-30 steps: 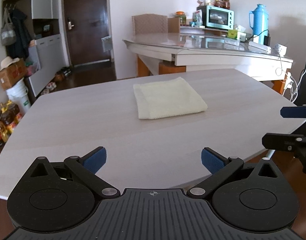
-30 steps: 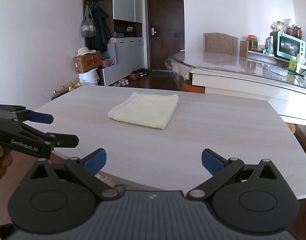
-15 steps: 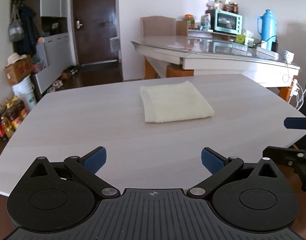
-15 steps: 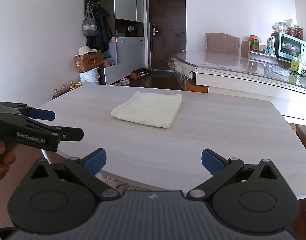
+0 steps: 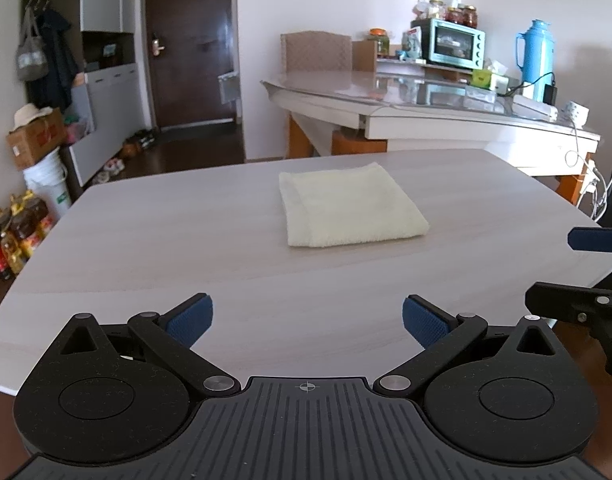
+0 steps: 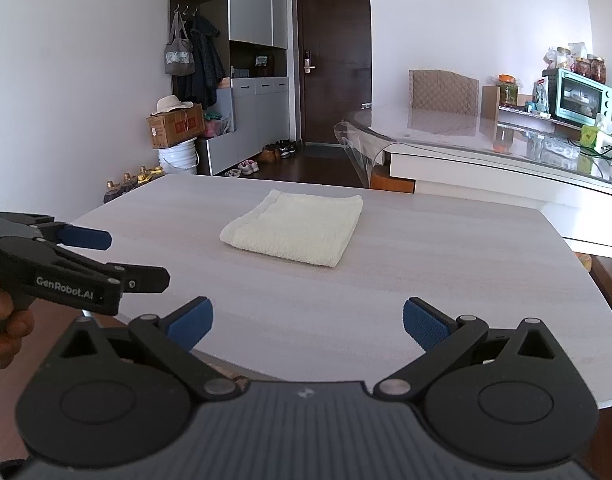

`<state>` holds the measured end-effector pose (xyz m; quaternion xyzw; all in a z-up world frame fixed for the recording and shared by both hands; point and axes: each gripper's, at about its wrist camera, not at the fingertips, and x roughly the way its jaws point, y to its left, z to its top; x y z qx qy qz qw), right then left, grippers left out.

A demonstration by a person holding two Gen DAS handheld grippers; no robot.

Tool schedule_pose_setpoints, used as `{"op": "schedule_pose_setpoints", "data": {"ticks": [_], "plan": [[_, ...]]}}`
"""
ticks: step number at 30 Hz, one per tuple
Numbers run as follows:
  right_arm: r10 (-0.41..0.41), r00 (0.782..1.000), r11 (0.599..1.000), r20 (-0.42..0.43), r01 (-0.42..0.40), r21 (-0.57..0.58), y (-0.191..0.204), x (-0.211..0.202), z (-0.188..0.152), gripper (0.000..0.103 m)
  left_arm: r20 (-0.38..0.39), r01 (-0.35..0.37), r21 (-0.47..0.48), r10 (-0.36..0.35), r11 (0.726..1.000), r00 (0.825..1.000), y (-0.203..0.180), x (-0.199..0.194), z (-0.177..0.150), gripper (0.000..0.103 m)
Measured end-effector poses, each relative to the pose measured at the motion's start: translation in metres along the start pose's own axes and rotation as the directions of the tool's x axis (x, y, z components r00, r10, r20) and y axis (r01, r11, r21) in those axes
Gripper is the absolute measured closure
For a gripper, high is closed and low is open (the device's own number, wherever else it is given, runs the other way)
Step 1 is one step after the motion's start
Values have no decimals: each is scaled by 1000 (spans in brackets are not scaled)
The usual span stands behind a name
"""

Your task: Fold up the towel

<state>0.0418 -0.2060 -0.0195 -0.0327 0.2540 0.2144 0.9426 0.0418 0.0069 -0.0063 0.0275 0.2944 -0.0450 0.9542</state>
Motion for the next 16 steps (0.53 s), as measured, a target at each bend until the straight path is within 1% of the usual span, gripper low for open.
{"op": "schedule_pose_setpoints", "data": {"ticks": [6, 14, 16], "plan": [[-8, 1000, 1000, -3, 8, 4, -1, 1, 1, 0, 2, 4, 2, -5, 1000, 1000, -1, 1, 1, 0], [-14, 1000, 1000, 1, 14, 5, -1, 1, 1, 0, 24, 3, -5, -3, 1000, 1000, 1, -2, 3, 0], [-15, 1000, 1000, 1, 15, 4, -1, 1, 1, 1, 16, 9, -5, -9, 1000, 1000, 2, -1, 4, 0]]}}
